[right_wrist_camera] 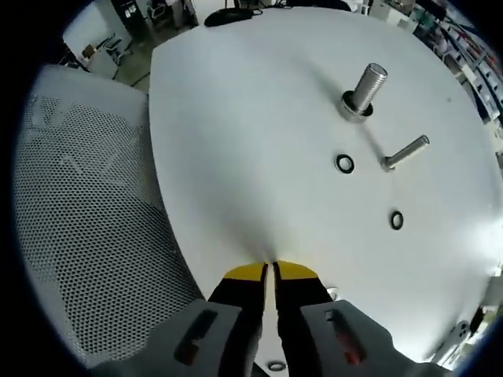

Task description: Place the washer onto the threaded stud by aligning its center hole with the stud, sliding it down to the base, and recovering from edge contact or off-axis alignment until the washer reaches the visible bottom stop.

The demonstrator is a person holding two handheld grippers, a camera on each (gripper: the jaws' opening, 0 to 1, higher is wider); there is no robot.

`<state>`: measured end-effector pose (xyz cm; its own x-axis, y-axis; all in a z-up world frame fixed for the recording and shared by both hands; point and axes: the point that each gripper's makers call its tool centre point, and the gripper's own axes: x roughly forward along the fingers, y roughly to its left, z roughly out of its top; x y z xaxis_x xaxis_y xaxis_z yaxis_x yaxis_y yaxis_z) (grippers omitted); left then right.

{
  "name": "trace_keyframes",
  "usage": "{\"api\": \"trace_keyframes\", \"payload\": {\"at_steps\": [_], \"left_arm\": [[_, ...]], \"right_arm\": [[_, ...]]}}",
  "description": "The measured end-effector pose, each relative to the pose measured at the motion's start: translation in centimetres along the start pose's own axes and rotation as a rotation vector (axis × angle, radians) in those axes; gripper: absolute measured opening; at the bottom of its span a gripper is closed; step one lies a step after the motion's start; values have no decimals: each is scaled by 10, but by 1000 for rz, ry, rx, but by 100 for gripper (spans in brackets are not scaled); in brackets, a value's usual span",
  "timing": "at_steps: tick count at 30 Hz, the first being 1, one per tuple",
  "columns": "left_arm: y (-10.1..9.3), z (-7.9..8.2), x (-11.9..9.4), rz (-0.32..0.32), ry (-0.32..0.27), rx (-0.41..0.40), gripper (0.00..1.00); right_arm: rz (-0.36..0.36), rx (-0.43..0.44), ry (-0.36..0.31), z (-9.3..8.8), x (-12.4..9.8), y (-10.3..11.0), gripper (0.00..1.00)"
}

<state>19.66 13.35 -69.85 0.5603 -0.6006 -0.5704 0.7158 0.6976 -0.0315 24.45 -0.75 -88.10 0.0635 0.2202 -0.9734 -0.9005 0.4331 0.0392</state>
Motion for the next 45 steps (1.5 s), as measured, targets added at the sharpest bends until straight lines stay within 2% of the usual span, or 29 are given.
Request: {"api": "trace_keyframes", "payload": {"at_steps": [2,3,5,11,14,16,17,19,24,28,36,45], "left_arm": [[1,-2,0,1,7,-5,34],[1,-2,0,1,8,-4,34],[2,0,0,6,1,-4,34],[3,0,-1,7,-7,-18,34],[4,1,-1,9,-6,-17,34],[4,1,-1,11,-7,-20,34],[4,1,-1,12,-9,-20,34],[5,1,-1,11,-9,-22,34],[4,0,0,6,-2,-18,34],[4,-2,0,5,4,-21,34],[4,-2,0,11,5,-17,34],[4,-3,0,13,14,-15,34]], "right_arm": [[11,42,-14,0,0,1,8],[-1,86,-6,-3,-1,-2,13],[-43,76,-18,-7,-7,-8,20],[-72,137,-67,-23,-37,-22,22],[-81,158,-29,-39,-46,-24,24],[-82,183,-28,-48,-51,-27,24],[-82,234,-7,-60,-53,-25,25],[-89,244,20,-76,-52,-26,25],[-68,298,68,-103,-41,-15,28],[-87,275,104,-117,-38,-12,27],[-76,333,117,-125,-33,-13,26],[-93,259,153,-126,-32,-10,22]]}}
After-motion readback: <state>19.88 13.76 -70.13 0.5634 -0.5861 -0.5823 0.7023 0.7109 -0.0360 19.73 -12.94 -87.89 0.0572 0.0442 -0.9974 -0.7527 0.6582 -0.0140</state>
